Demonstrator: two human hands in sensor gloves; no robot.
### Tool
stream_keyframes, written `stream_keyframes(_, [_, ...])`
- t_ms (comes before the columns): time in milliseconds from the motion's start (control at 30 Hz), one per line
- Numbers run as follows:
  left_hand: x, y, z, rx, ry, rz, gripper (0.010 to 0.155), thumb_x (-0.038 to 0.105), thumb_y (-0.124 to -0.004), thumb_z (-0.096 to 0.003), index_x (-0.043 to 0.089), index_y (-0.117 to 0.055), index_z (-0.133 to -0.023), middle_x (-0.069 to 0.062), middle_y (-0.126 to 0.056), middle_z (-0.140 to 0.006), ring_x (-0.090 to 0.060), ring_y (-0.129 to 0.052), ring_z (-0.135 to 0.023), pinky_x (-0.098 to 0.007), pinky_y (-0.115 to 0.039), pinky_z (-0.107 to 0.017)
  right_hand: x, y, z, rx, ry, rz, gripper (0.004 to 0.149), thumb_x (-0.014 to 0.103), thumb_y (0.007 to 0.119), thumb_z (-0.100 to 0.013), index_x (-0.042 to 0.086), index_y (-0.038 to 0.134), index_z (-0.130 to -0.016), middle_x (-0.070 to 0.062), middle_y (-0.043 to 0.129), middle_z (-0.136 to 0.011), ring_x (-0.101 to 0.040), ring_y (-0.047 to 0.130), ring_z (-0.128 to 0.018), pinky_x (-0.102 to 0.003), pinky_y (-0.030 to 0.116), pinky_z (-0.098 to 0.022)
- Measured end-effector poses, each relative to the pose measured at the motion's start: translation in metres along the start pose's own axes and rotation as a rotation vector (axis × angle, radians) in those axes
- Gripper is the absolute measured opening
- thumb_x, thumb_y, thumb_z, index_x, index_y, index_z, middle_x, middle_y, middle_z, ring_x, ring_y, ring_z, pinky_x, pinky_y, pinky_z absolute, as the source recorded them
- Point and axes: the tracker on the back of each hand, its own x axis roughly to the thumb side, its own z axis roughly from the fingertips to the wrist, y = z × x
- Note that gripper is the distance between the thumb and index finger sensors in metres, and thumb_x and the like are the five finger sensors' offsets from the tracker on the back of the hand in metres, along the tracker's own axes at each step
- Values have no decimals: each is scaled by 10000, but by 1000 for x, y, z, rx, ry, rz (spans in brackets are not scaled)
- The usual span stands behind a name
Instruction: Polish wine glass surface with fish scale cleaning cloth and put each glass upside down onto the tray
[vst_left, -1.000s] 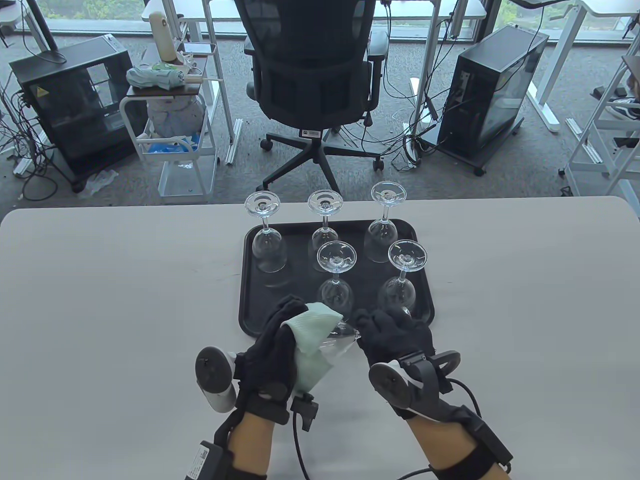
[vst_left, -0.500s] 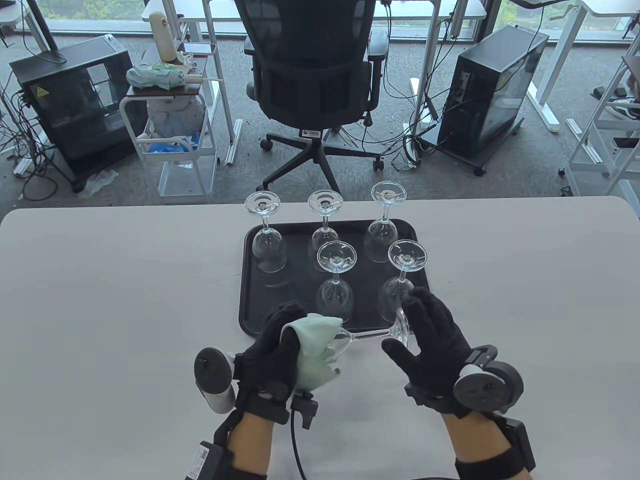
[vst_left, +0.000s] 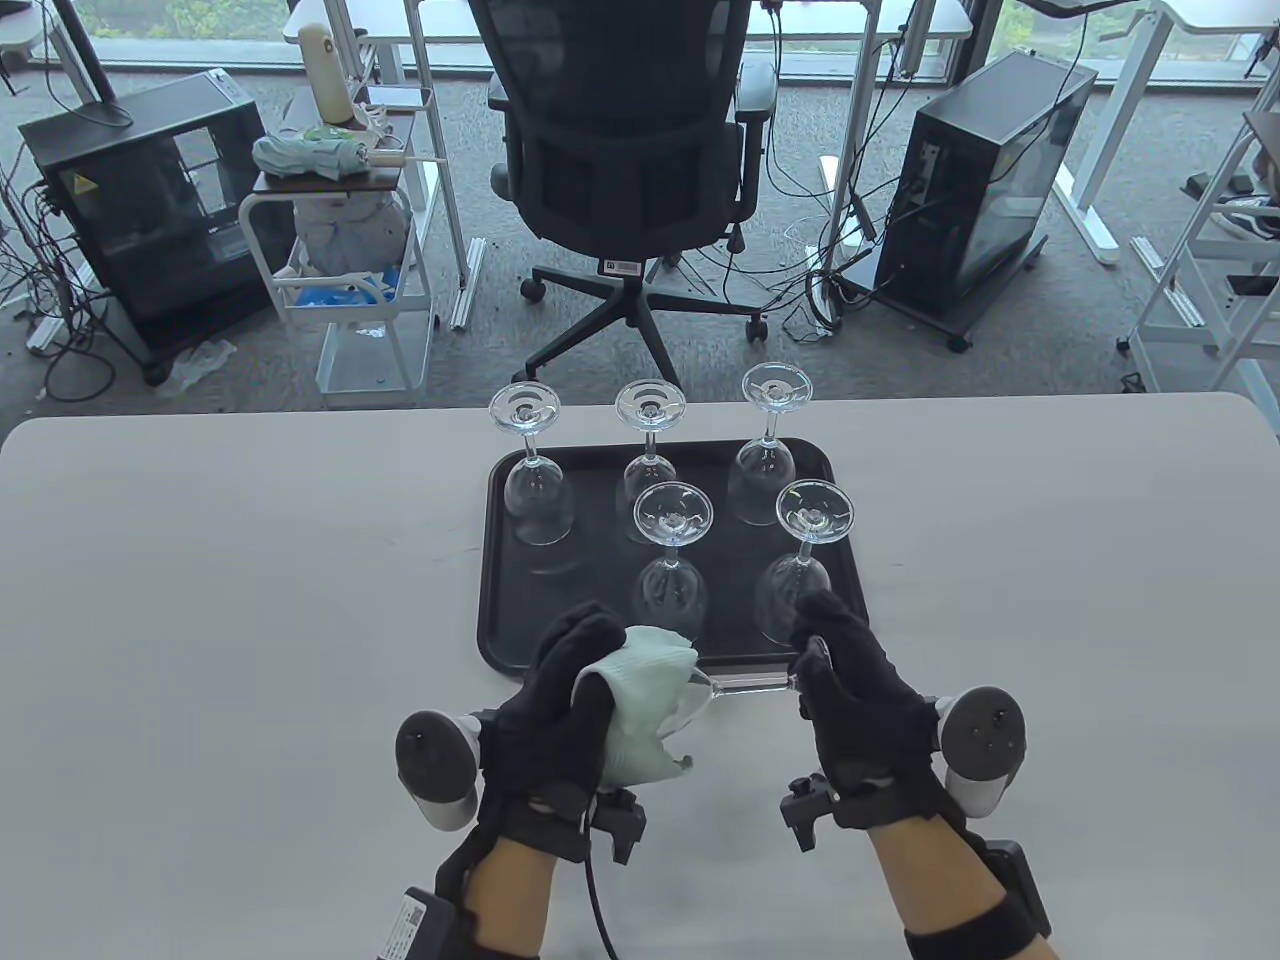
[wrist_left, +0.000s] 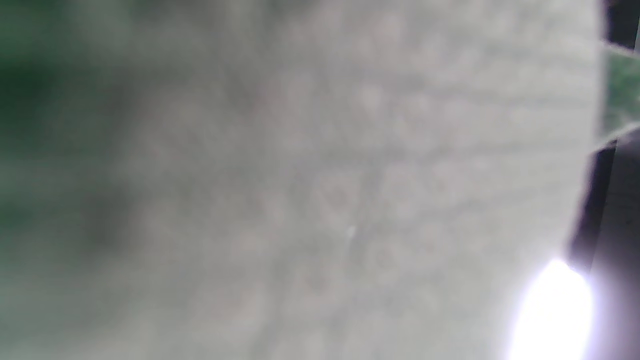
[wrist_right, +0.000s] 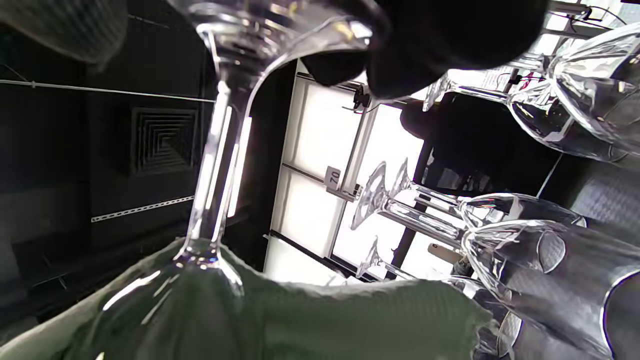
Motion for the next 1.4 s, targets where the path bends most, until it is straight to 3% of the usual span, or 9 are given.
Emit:
stream_keyframes(133, [-4, 3, 0, -8, 77, 44, 590, 685, -659, -546, 329, -663, -1016, -57, -629, -1099, -385, -749, -920, -545, -865, -441, 9, 0, 0, -17, -321, 234, 892, 766, 809, -393, 296, 468, -1070, -158, 670, -975, -327, 900, -607, -385, 879, -360])
stream_keyframes(200, [-4, 2, 0, -16, 99, 115, 589, 670, -677, -546, 314, -675, -1015, -69, -629, -1098, -403, -735, -919, -564, -846, -439, 14, 1, 1, -17, -377, 311, 907, 744, 832, -393, 310, 417, -1073, -146, 648, -976, -303, 884, -620, -368, 872, -376])
stream_keyframes(333, [4, 0, 0, -16, 40, 53, 592, 685, -665, -542, 332, -665, -1017, -54, -618, -1107, -379, -735, -933, -551, -851, -445, 10, 2, 0, 6, -263, 240, 803, 755, 769, -437, 352, 439, -1048, -139, 671, -943, -262, 900, -508, -324, 868, -274])
stream_keyframes(433, [8, 0, 0, -11, -16, -32, 609, 701, -672, -526, 346, -646, -1021, -45, -603, -1113, -374, -734, -935, -541, -855, -443, 7, 4, -1, 61, -43, 128, 786, 756, 713, -472, 302, 459, -1062, -177, 674, -934, -291, 887, -494, -354, 850, -266])
stream_keyframes(700, [3, 2, -2, -70, 86, 68, 602, 685, -675, -545, 327, -648, -1028, -61, -608, -1110, -400, -733, -922, -546, -858, -431, 20, -2, 2, 14, -506, 463, 907, 714, 815, -413, 336, 305, -1060, -132, 581, -1036, -308, 922, -562, -383, 900, -329])
stream_keyframes(933, [5, -1, 0, -30, -19, -6, 614, 700, -689, -523, 342, -648, -1020, -43, -608, -1114, -373, -738, -940, -545, -858, -449, 13, -2, -4, 109, -120, 189, 781, 752, 719, -463, 311, 472, -1058, -180, 709, -914, -297, 914, -452, -364, 864, -236])
stream_keyframes(1133, [-1, 3, -2, -56, 68, 94, 606, 696, -688, -542, 333, -651, -1025, -48, -622, -1110, -387, -739, -930, -547, -859, -442, 25, -1, 1, 15, -514, 437, 913, 682, 865, -403, 287, 372, -1061, -172, 647, -1000, -326, 951, -573, -427, 944, -355])
stream_keyframes(1200, [-4, 3, -1, -79, 106, 132, 609, 695, -693, -545, 329, -645, -1029, -51, -613, -1113, -385, -732, -932, -540, -857, -448, 26, -2, 3, 11, -535, 458, 912, 667, 879, -403, 314, 353, -1060, -164, 636, -1007, -311, 951, -582, -410, 952, -360])
stream_keyframes(1400, [3, -1, 0, -36, -12, 14, 612, 698, -703, -524, 344, -644, -1020, -38, -600, -1118, -366, -724, -950, -549, -851, -467, 10, 0, -5, 108, -119, 196, 794, 739, 755, -455, 304, 466, -1053, -193, 725, -891, -275, 933, -446, -348, 897, -230])
